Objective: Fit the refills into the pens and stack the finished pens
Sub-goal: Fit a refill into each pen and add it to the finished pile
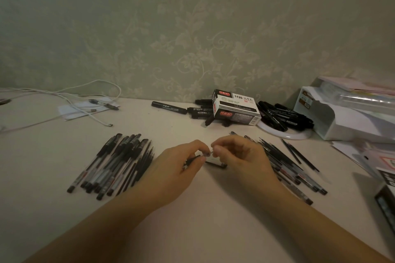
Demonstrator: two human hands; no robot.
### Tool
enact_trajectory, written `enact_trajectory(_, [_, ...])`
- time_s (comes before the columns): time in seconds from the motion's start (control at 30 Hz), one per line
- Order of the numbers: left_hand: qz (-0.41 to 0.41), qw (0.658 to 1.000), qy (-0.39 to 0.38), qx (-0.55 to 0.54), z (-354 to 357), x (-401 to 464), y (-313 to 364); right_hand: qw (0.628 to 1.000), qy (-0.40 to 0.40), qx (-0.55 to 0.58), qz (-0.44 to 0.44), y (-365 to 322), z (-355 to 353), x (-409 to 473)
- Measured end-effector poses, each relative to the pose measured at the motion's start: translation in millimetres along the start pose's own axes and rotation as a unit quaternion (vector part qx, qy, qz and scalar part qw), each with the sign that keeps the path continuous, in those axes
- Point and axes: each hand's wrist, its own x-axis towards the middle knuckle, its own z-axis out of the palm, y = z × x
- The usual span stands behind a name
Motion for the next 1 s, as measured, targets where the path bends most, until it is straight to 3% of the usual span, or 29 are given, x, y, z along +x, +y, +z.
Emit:
enact_trajectory(0.1, [0.000, 1.000, 0.000, -0.002, -0.7, 0.5, 0.4, 1.000, -0.027, 0.005, -0.003, -0.2, 2.6, -0.9])
enact_trajectory(0.3, [-0.006, 1.000, 0.008, 0.001, -1.6, 0.9, -0.5, 1.000, 0.025, -0.015, -0.004, 0.1, -1.5, 1.2])
enact_trajectory(0.43, [-0.001, 1.000, 0.001, 0.004, -1.0, 0.3, 1.5, 0.999, -0.028, -0.026, -0.001, 1.0, 0.6, -1.6])
enact_trajectory(0.67, [-0.014, 0.999, -0.002, 0.031, -3.1, 0.5, 3.9, 0.999, -0.050, -0.019, -0.009, -0.3, -1.4, -2.6])
enact_trajectory(0.8, [0.026, 0.996, 0.004, 0.082, -3.3, 1.9, 4.6, 0.997, -0.047, -0.056, -0.014, 1.1, -3.5, -2.9])
enact_trajectory(1.0, [0.065, 0.995, 0.028, 0.064, -0.7, 1.3, 6.7, 0.984, -0.032, -0.164, -0.061, -0.5, -1.0, -5.2])
